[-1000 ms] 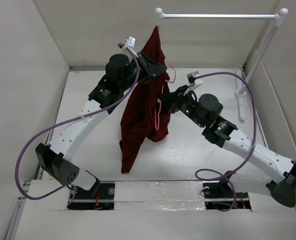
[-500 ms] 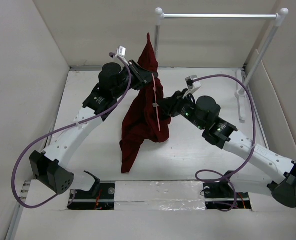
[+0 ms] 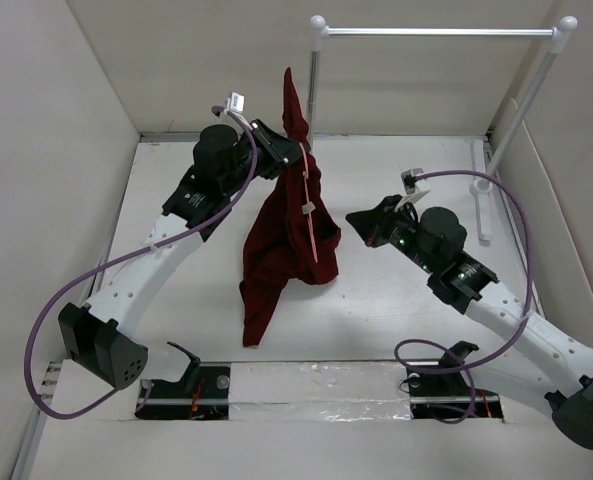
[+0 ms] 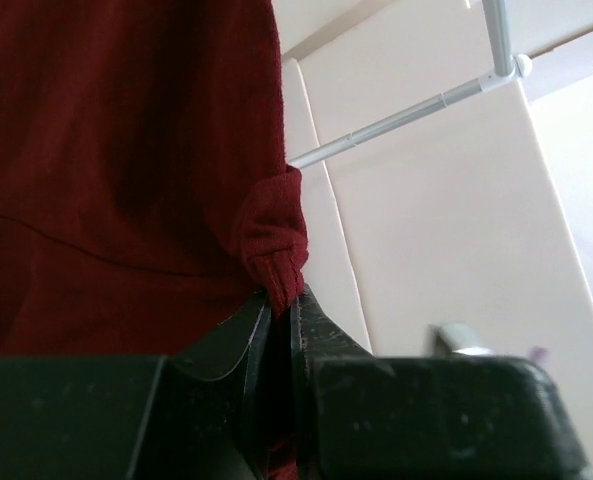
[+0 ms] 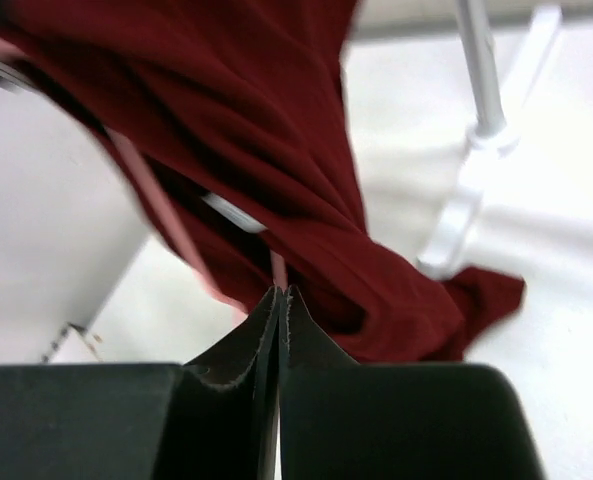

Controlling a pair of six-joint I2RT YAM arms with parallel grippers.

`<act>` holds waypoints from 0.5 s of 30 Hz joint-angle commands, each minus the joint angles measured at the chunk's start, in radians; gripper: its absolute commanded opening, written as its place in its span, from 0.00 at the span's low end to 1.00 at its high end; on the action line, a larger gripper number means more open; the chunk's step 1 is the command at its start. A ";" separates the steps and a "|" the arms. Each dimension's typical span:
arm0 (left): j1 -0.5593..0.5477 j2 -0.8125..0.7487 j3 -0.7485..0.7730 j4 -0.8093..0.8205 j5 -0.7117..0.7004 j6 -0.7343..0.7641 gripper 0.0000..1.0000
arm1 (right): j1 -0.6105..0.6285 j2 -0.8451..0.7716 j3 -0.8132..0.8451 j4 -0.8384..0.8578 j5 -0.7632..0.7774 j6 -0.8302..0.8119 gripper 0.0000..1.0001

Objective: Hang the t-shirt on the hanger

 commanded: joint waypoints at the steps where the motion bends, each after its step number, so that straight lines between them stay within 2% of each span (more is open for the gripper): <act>1: 0.007 -0.050 0.063 0.069 0.037 -0.033 0.00 | -0.052 0.022 -0.096 0.007 -0.130 -0.025 0.02; 2: 0.007 -0.043 0.071 0.055 0.038 -0.036 0.00 | -0.081 0.032 -0.111 0.013 -0.196 -0.037 0.17; 3: 0.007 -0.044 0.077 0.049 0.040 -0.036 0.00 | -0.092 0.032 -0.122 0.014 -0.225 -0.040 0.28; 6: 0.007 -0.046 0.074 0.046 0.045 -0.044 0.00 | -0.105 0.035 -0.177 0.079 -0.289 -0.045 0.56; 9: 0.007 -0.049 0.073 0.040 0.051 -0.045 0.00 | -0.114 0.057 -0.187 0.102 -0.319 -0.077 0.65; 15: 0.007 -0.043 0.067 0.047 0.066 -0.053 0.00 | -0.114 0.226 -0.092 0.129 -0.361 -0.130 0.69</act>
